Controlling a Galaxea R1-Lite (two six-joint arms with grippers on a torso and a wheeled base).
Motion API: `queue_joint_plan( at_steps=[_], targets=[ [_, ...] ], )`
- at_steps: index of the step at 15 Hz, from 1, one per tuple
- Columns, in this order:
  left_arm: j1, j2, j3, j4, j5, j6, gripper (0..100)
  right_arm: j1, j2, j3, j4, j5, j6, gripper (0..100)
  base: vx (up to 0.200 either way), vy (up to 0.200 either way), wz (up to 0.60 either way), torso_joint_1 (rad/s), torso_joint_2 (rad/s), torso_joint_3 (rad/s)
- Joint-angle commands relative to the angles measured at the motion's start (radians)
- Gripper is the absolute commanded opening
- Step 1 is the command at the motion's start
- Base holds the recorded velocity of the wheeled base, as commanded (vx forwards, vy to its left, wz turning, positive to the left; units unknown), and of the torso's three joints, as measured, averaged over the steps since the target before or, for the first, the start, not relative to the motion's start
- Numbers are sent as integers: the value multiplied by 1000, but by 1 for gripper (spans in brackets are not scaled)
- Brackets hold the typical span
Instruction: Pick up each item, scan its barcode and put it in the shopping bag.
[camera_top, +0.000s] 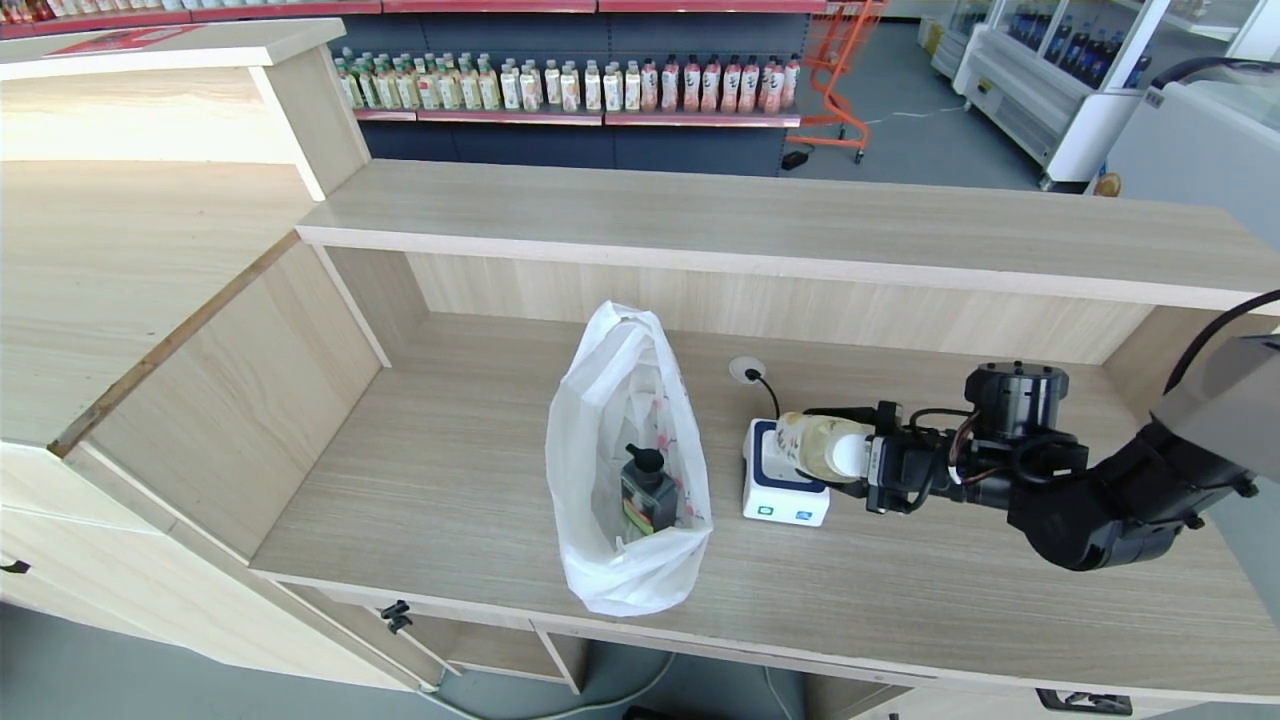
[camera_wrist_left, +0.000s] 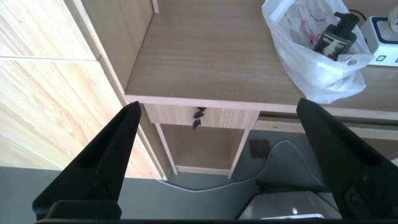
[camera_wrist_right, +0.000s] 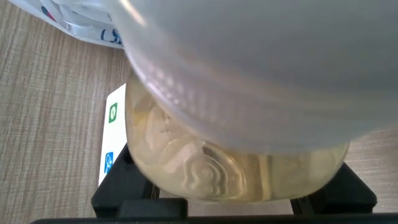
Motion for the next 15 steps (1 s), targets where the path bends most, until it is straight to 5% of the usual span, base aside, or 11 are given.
queue_joint_plan(
  at_steps=[1,4,9,15],
  targets=[
    [0,0,0,0,0,0,100,1,6,-3,3,-2,3,0,0,0,0,0,0,0],
    [0,0,0,0,0,0,100,-1,-68,6,3,20,92,0,0,0,0,0,0,0],
    [0,0,0,0,0,0,100,-2,-320,84,3,6,577,0,0,160,0,1,-1,2],
    [0,0,0,0,0,0,100,85,-349,65,5,-278,1072,0,0,33,0,4,3,0]
  ],
)
